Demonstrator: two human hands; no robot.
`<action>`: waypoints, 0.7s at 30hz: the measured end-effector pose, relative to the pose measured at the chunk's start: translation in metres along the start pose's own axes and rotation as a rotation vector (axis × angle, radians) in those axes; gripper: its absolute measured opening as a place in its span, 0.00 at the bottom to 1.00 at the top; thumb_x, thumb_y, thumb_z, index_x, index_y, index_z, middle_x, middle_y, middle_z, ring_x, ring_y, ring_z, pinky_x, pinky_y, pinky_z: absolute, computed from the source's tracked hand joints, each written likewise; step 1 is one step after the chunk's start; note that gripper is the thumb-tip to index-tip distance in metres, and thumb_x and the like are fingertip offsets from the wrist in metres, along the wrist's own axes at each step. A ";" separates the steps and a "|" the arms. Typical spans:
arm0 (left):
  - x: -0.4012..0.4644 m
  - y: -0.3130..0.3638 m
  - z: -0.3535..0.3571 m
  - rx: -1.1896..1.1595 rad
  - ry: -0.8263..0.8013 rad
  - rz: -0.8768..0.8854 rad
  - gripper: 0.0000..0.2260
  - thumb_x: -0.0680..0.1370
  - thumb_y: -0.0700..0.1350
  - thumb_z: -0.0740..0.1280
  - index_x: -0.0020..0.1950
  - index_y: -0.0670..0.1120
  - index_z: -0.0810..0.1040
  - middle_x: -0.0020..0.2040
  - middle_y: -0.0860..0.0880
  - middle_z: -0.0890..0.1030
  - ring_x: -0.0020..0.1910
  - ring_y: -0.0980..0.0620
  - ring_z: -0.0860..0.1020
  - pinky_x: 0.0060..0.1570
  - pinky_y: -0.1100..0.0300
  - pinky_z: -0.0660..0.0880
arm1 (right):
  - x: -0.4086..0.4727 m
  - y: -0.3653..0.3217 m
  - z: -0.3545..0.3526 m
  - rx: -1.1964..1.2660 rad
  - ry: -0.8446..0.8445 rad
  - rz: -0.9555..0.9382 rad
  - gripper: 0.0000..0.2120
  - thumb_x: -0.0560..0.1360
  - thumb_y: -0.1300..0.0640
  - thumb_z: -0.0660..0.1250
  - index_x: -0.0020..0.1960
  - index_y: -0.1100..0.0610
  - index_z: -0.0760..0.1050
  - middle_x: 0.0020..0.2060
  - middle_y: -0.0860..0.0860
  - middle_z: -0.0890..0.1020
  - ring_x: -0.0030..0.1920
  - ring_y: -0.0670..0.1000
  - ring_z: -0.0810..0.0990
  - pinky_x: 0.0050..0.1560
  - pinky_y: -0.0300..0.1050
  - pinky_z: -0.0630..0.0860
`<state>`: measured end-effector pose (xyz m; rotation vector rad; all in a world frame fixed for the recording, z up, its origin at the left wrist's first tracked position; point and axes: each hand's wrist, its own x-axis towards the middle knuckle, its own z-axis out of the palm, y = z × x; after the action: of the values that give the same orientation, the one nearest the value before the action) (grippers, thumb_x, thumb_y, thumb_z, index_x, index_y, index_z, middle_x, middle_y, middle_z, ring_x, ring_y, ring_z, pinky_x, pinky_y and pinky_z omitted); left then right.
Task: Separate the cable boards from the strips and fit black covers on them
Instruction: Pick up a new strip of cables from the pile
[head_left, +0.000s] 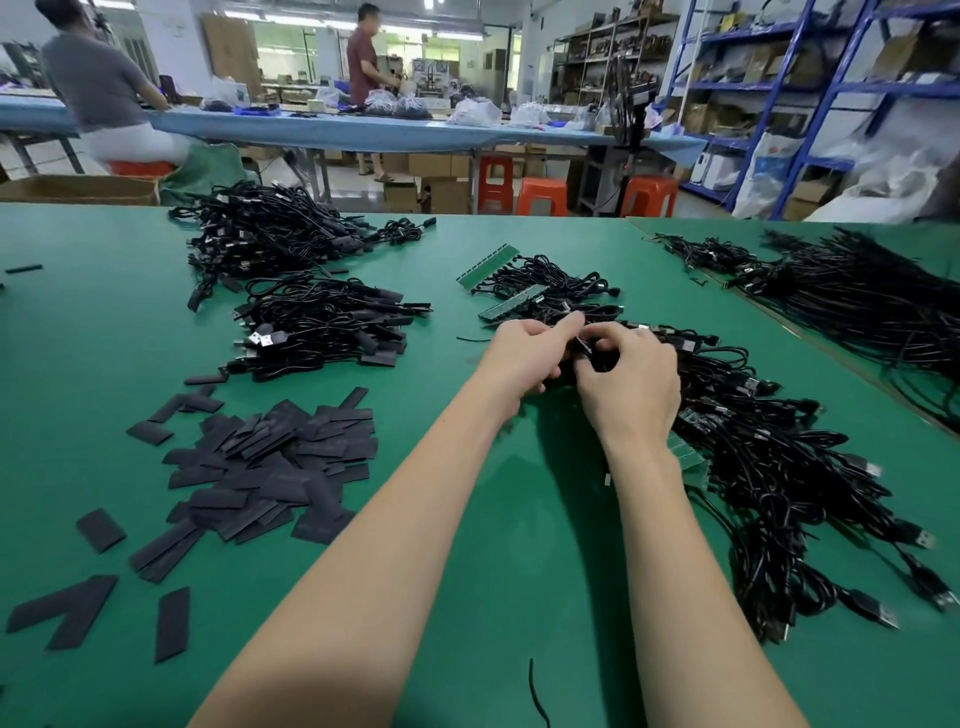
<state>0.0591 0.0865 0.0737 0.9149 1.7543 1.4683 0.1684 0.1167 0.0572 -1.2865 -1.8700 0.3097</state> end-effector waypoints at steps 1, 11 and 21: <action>0.002 -0.002 -0.002 0.000 -0.018 0.001 0.17 0.80 0.59 0.65 0.50 0.45 0.81 0.41 0.50 0.81 0.35 0.53 0.76 0.27 0.65 0.69 | -0.001 0.000 0.002 0.019 0.002 -0.008 0.11 0.74 0.51 0.71 0.57 0.43 0.82 0.51 0.46 0.82 0.56 0.56 0.77 0.53 0.52 0.76; 0.014 -0.040 -0.002 -0.015 0.028 0.055 0.14 0.83 0.40 0.59 0.68 0.46 0.74 0.59 0.49 0.77 0.51 0.53 0.75 0.51 0.60 0.71 | 0.010 -0.003 -0.002 0.183 0.128 0.084 0.09 0.74 0.49 0.71 0.54 0.44 0.85 0.47 0.45 0.83 0.48 0.53 0.81 0.45 0.46 0.76; 0.031 -0.022 0.007 -0.234 -0.077 0.029 0.23 0.81 0.35 0.57 0.74 0.51 0.67 0.73 0.51 0.73 0.62 0.53 0.74 0.49 0.60 0.73 | 0.027 -0.015 -0.038 0.284 0.234 0.038 0.11 0.74 0.51 0.71 0.55 0.47 0.85 0.51 0.45 0.84 0.50 0.51 0.82 0.52 0.47 0.78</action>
<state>0.0464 0.1134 0.0496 0.8641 1.4828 1.5961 0.1828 0.1247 0.1034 -1.1131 -1.5443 0.4106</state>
